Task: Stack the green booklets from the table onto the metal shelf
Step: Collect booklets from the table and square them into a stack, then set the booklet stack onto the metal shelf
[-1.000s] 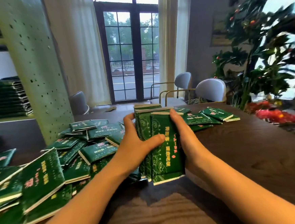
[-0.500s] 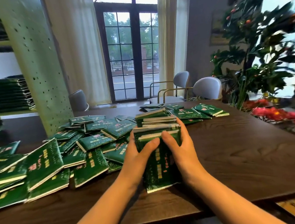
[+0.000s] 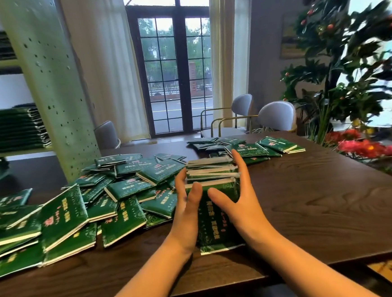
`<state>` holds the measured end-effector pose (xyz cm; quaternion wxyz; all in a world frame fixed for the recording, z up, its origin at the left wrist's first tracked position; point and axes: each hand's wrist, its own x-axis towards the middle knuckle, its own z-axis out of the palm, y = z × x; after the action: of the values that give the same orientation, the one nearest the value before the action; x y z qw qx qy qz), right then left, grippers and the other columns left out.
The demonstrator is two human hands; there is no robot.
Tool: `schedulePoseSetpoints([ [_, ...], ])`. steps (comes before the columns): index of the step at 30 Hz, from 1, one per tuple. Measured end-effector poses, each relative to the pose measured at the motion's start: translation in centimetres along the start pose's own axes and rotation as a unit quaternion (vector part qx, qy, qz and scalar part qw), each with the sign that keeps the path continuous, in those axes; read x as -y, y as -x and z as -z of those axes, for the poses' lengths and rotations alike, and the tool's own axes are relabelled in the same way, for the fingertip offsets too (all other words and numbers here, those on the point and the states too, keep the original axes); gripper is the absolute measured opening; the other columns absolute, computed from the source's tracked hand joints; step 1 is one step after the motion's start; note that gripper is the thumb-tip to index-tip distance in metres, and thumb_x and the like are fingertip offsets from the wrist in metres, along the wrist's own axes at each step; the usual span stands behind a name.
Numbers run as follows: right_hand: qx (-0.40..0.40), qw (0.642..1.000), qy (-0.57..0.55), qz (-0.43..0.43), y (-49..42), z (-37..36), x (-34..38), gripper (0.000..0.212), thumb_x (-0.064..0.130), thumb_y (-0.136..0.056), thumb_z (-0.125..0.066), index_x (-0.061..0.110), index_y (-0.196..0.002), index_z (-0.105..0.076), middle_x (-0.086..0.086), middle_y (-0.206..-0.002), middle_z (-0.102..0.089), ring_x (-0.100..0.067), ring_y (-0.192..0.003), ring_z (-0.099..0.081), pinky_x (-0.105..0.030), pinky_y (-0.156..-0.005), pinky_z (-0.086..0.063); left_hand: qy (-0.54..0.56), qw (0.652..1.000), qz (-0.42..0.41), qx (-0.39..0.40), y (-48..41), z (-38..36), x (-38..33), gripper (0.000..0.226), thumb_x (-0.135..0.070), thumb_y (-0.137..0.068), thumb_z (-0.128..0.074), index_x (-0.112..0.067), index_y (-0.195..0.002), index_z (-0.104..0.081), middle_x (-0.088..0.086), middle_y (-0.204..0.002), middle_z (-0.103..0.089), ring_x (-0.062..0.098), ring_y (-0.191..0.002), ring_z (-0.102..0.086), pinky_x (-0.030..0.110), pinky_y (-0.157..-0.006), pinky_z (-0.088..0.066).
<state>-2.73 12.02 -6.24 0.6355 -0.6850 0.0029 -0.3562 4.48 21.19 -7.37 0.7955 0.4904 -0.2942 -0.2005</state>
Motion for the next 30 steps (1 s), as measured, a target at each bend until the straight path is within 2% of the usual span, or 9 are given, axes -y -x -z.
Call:
schedulePoseSetpoints([
  [4,-0.018,1.000,-0.015,-0.012,-0.1,-0.1,-0.9,0.099,0.050,-0.059,-0.069,0.028,-0.145,-0.026,0.005,-0.127,-0.057,0.000,-0.110,-0.059,-0.012,-0.083,-0.048,-0.002,0.999,0.042,0.022,0.3,0.1,0.4,0.133,-0.079,-0.040,-0.077,-0.014,-0.146,-0.030,0.015,-0.132,-0.059,0.031,-0.121,-0.057,0.054,-0.106,-0.040],
  [8,-0.037,0.999,-0.013,0.002,-0.2,-0.3,-1.0,0.090,0.052,-0.061,-0.066,0.023,-0.140,-0.034,0.003,-0.123,-0.059,0.000,-0.106,-0.060,-0.010,-0.080,-0.047,-0.002,0.999,0.049,0.018,0.4,-0.1,0.5,0.131,-0.077,-0.037,-0.079,-0.010,-0.142,-0.038,0.016,-0.128,-0.061,0.030,-0.117,-0.060,0.043,-0.097,-0.051],
  [11,-0.039,0.999,0.008,0.010,-0.3,-0.3,-1.0,0.076,0.051,-0.063,-0.065,0.027,-0.131,-0.040,0.008,-0.115,-0.062,0.002,-0.103,-0.061,-0.009,-0.079,-0.046,-0.032,0.999,0.036,-0.004,0.5,-0.4,0.4,0.127,-0.080,-0.033,-0.076,-0.018,-0.139,-0.042,0.008,-0.125,-0.064,0.022,-0.113,-0.063,0.035,-0.095,-0.052],
  [13,-0.037,0.999,0.023,0.006,-0.7,0.0,-0.8,0.069,0.055,-0.063,-0.062,0.032,-0.125,-0.042,0.009,-0.113,-0.062,0.004,-0.100,-0.061,-0.008,-0.079,-0.045,-0.095,0.995,0.021,-0.009,0.5,-0.3,0.5,0.107,-0.083,-0.040,-0.070,-0.032,-0.131,-0.044,0.001,-0.126,-0.062,0.017,-0.117,-0.059,0.042,-0.105,-0.044],
  [16,-0.020,0.999,0.031,-0.005,-1.5,0.2,-0.4,0.073,0.058,-0.062,-0.061,0.028,-0.127,-0.044,0.006,-0.113,-0.063,0.002,-0.099,-0.062,-0.011,-0.079,-0.047,-0.204,0.979,0.009,0.007,0.3,0.5,0.2,0.080,-0.084,-0.048,-0.065,-0.042,-0.113,-0.044,0.003,-0.123,-0.060,0.020,-0.118,-0.056,0.048,-0.105,-0.041],
  [18,-0.003,1.000,0.026,-0.015,-2.0,-0.2,-0.1,0.077,0.057,-0.063,-0.061,0.019,-0.128,-0.046,0.001,-0.111,-0.064,-0.003,-0.098,-0.064,-0.016,-0.077,-0.049,-0.242,0.970,0.006,0.015,0.1,1.3,-0.5,0.076,-0.074,-0.049,-0.070,-0.038,-0.110,-0.043,0.003,-0.120,-0.061,0.020,-0.115,-0.058,0.047,-0.102,-0.045],
  [22,0.022,0.999,0.021,-0.031,-3.0,-1.9,0.5,0.069,0.054,-0.068,-0.065,0.013,-0.122,-0.050,-0.002,-0.104,-0.067,-0.009,-0.092,-0.066,-0.020,-0.076,-0.052,-0.243,0.970,0.006,0.014,-0.2,2.6,-3.3,0.084,-0.050,-0.045,-0.077,-0.020,-0.116,-0.046,0.002,-0.109,-0.066,0.015,-0.101,-0.066,0.030,-0.086,-0.053],
  [26,0.062,0.996,-0.014,-0.059,-4.4,-5.1,2.0,0.032,0.032,-0.089,-0.057,0.009,-0.111,-0.054,-0.004,-0.094,-0.066,-0.007,-0.079,-0.066,-0.019,-0.066,-0.051,-0.243,0.969,-0.008,-0.051,0.1,4.4,-6.7,0.084,-0.051,-0.040,-0.077,-0.017,-0.114,-0.052,0.003,-0.104,-0.070,0.019,-0.095,-0.069,0.037,-0.085,-0.054],
  [30,0.103,0.992,-0.016,-0.071,-5.9,-8.8,3.5,0.036,0.038,-0.093,-0.052,0.008,-0.112,-0.058,-0.009,-0.097,-0.069,-0.018,-0.084,-0.068,-0.027,-0.072,-0.054,-0.208,0.974,0.010,-0.088,0.7,6.3,-10.3,0.077,-0.034,-0.048,-0.090,-0.012,-0.113,-0.056,0.008,-0.101,-0.072,0.020,-0.086,-0.071,0.035,-0.077,-0.056],
])
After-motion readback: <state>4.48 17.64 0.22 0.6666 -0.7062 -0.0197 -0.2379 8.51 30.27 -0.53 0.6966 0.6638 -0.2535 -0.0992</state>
